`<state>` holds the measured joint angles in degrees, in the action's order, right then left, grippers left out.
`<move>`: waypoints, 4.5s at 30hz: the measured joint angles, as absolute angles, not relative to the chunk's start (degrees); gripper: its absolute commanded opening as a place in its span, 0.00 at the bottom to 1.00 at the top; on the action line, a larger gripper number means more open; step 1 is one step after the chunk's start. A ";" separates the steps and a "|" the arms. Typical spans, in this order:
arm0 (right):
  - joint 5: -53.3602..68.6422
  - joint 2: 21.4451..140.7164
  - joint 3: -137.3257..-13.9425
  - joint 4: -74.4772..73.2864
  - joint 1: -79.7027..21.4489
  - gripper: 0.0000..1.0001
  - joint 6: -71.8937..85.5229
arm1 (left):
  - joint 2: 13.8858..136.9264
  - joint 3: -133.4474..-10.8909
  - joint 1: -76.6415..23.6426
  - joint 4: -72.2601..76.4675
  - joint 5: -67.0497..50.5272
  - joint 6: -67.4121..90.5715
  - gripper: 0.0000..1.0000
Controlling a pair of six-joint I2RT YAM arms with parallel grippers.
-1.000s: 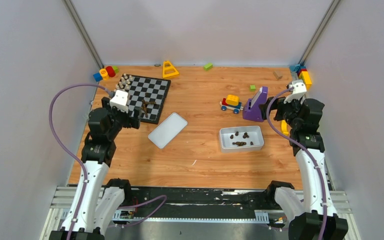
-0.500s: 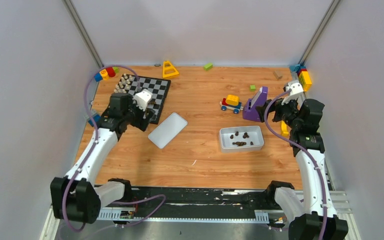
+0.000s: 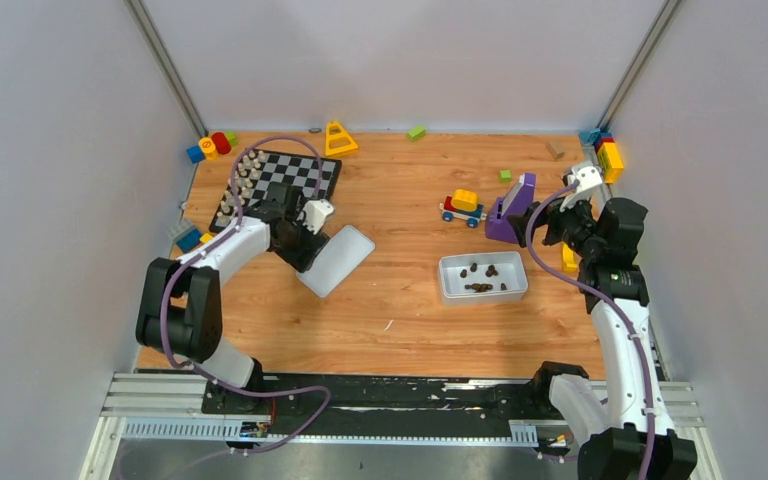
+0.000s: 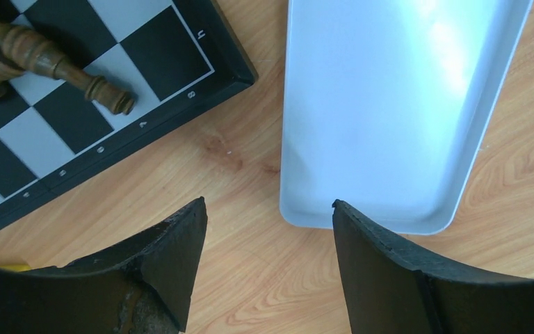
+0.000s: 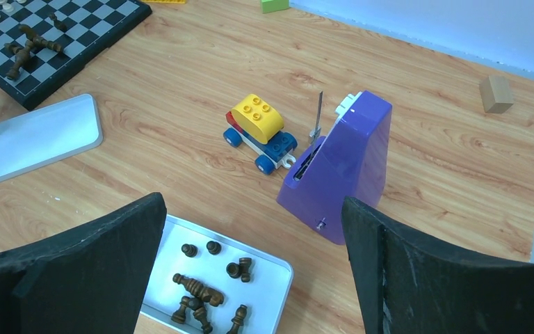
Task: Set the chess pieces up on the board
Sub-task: Move the lid to the center of the board, then move the chessboard to the center of the board.
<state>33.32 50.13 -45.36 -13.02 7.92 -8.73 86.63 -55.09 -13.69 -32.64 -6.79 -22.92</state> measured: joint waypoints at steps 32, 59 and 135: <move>36.10 50.04 -43.66 -13.08 7.90 1.00 -11.16 | 117.80 -86.13 -33.08 -39.70 -11.22 -15.90 0.00; 36.58 50.04 -43.44 -13.02 7.55 1.00 -12.14 | 137.97 -118.85 -48.25 -47.33 -17.54 -2.63 0.17; 31.09 136.62 -108.14 -13.93 -37.36 0.93 -5.87 | 121.23 -88.66 21.34 -11.03 -15.73 25.06 0.91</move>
